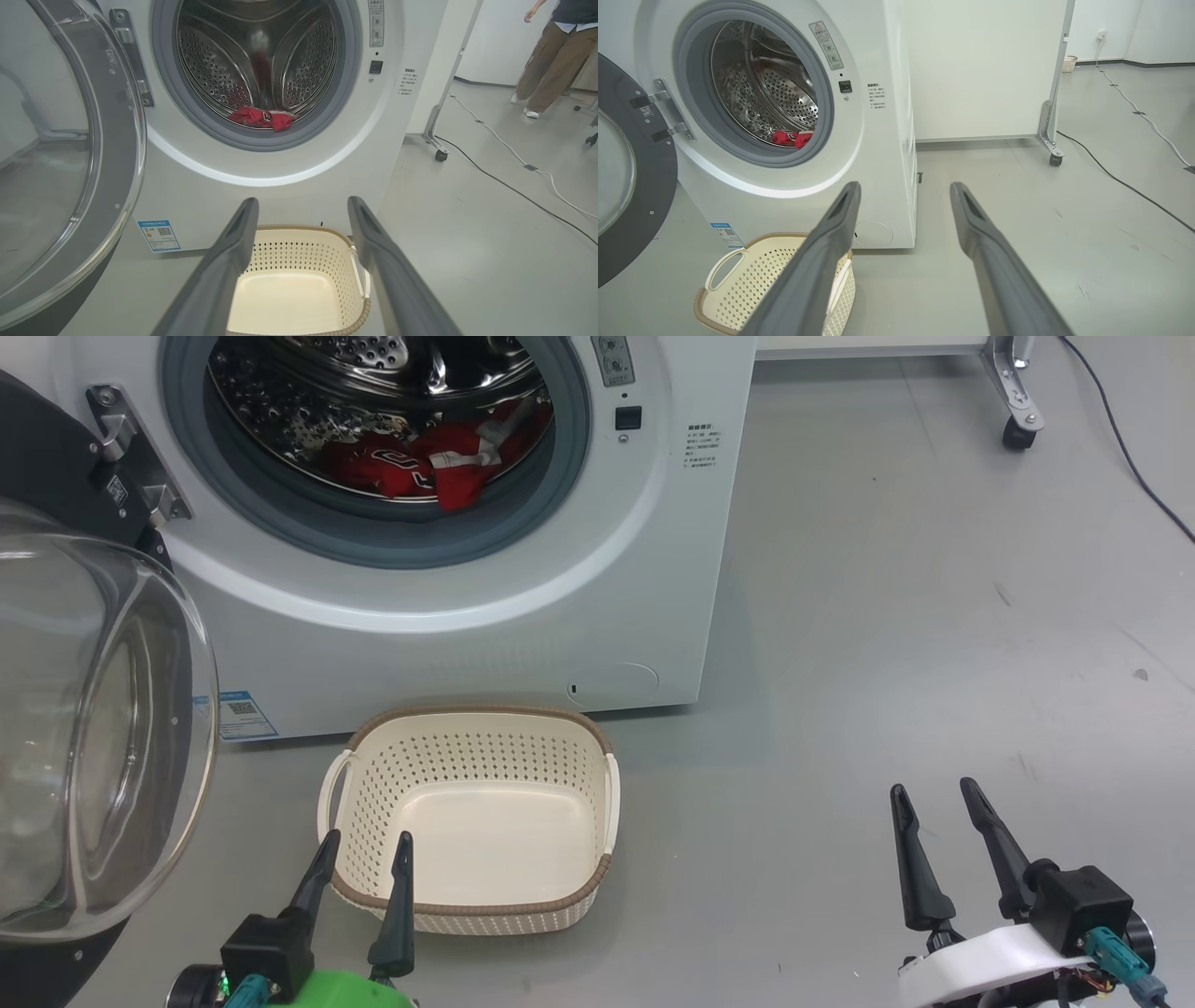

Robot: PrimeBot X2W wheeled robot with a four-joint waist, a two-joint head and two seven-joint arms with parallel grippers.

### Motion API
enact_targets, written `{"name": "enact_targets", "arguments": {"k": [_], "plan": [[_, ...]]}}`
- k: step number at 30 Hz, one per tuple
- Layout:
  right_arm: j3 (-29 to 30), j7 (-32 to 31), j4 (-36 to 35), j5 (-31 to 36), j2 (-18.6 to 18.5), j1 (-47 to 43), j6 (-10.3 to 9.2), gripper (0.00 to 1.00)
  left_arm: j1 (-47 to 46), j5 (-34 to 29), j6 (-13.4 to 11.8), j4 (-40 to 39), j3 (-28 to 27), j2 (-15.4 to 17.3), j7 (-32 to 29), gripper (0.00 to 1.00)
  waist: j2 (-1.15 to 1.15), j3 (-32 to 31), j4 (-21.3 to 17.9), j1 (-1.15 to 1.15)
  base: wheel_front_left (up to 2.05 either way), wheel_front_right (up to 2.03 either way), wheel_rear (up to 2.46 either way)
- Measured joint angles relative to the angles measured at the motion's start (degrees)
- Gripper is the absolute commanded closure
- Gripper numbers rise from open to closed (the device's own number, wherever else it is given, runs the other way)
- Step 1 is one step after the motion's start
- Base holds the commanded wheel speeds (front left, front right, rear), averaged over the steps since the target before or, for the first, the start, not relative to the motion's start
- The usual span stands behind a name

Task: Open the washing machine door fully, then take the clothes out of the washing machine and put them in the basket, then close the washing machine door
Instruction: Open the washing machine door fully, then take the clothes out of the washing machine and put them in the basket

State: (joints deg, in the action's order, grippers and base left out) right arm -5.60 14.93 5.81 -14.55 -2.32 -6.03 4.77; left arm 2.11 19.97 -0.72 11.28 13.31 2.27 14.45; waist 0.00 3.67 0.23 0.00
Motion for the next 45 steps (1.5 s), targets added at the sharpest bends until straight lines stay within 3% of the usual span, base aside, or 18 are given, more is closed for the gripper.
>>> {"name": "enact_targets", "arguments": {"k": [45], "plan": [[-0.6, 0.0, -0.8, -1.0, 0.0, -1.6, -0.98, 0.0, -0.1, -0.4, -0.8, 2.7, 1.4, 0.1, 0.0, 0.0, 0.0, -2.0, 1.2, 0.0, 0.06, -0.07, 0.01]]}}
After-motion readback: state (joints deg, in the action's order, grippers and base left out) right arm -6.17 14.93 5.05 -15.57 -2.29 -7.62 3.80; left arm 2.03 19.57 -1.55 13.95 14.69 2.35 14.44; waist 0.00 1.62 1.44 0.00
